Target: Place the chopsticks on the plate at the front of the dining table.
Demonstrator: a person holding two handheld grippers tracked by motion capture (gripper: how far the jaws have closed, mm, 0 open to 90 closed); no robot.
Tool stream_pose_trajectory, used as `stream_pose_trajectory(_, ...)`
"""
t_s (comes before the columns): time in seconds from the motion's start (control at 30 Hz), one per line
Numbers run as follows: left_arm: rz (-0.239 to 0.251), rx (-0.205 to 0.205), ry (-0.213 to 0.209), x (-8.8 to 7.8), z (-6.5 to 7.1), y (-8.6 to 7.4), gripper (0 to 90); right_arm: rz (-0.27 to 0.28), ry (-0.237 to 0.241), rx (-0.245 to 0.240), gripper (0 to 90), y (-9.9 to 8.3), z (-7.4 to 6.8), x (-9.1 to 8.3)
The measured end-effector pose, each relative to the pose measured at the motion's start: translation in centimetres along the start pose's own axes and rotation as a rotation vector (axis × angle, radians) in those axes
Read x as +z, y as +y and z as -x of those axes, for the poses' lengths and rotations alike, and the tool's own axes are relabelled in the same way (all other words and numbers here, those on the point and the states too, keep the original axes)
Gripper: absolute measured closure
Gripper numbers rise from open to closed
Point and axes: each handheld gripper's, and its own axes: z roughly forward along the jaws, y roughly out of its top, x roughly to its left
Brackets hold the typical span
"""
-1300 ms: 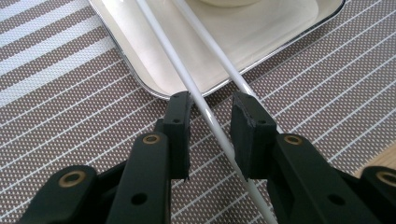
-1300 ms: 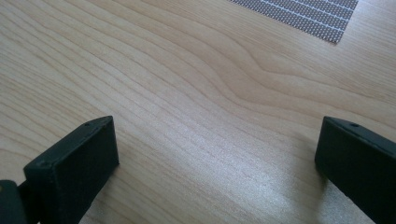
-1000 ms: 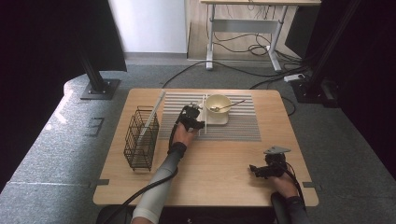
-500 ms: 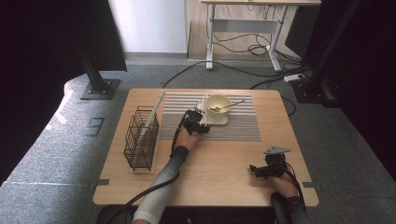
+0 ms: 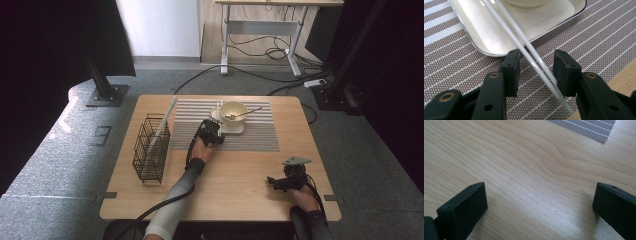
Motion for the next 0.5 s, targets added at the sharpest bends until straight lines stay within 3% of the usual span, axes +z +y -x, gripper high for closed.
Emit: stream_pose_trajectory(0.5,0.006,0.021,-0.005,0.07,0.17,0.17,59.0,0.000,0.000,0.001,0.0,0.00,0.00,0.00)
